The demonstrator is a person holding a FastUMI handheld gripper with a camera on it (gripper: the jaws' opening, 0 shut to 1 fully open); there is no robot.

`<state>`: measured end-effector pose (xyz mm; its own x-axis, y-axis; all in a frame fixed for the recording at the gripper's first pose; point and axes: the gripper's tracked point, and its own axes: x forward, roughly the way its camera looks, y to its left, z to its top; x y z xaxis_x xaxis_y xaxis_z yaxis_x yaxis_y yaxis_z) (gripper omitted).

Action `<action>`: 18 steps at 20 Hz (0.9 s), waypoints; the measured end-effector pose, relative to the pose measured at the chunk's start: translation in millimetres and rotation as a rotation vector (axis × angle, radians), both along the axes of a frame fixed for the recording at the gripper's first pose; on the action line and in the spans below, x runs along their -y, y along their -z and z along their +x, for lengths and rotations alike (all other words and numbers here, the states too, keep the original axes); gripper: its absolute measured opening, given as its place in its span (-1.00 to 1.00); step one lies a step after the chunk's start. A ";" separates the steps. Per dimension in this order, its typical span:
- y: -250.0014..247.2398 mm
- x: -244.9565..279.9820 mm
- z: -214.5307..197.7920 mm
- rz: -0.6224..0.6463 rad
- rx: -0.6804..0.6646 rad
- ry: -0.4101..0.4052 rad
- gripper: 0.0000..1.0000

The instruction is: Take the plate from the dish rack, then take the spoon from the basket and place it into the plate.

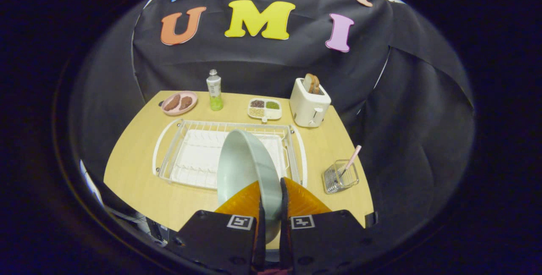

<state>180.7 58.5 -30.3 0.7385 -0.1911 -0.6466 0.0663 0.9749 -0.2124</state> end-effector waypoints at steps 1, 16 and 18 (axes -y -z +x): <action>14.3 -1.1 -9.5 0.031 0.001 -0.005 -0.64; 137.9 26.2 -36.8 0.146 -0.082 -0.075 -0.58; 146.1 39.0 -35.4 0.143 -0.093 -0.062 -0.51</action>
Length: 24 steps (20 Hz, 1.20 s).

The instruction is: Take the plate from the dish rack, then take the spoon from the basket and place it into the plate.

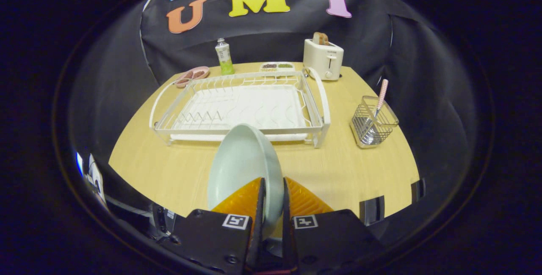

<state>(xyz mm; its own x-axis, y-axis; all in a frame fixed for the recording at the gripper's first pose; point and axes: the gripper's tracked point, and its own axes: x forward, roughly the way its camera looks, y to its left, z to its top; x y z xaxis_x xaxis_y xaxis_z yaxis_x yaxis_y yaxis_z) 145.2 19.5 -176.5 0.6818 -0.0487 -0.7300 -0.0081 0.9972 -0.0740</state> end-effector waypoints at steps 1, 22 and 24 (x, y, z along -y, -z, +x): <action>6.0 6.3 -1.0 -0.010 -0.011 0.010 -0.48; 16.2 81.3 21.9 0.032 -0.024 0.082 -0.04; -8.8 89.3 29.0 0.057 0.086 0.069 0.30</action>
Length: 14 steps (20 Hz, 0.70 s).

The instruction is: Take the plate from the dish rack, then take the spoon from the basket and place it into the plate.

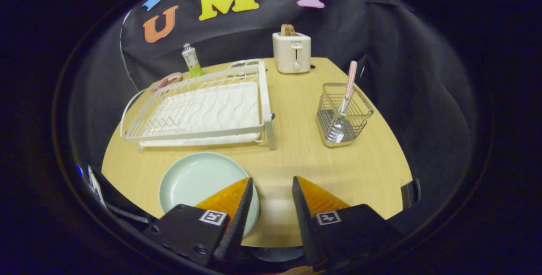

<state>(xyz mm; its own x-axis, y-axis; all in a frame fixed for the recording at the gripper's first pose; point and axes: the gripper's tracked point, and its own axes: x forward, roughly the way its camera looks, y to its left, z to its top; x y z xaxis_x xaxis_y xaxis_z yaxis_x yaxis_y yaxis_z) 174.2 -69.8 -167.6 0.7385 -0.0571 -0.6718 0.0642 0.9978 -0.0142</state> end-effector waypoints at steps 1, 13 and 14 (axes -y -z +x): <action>-15.1 5.9 3.6 0.002 0.058 -0.004 0.63; -102.1 104.3 64.3 -0.070 0.394 0.066 1.00; -100.6 117.5 72.8 -0.085 0.385 0.094 1.00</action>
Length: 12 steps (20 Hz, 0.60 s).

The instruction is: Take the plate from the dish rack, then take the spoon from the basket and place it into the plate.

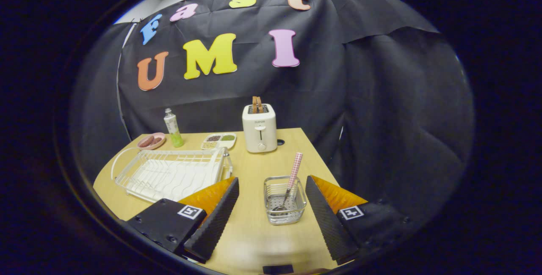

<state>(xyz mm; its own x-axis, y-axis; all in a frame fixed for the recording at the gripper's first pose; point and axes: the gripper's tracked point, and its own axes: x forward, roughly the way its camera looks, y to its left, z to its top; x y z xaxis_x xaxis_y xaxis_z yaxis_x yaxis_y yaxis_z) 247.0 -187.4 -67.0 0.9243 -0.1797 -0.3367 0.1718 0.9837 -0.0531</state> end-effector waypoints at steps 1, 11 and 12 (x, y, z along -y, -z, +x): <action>1.3 10.5 9.5 -0.003 0.000 0.017 1.00; 31.6 38.9 95.7 0.100 -0.100 -0.022 0.95; 37.0 37.7 102.6 0.097 -0.121 -0.029 0.94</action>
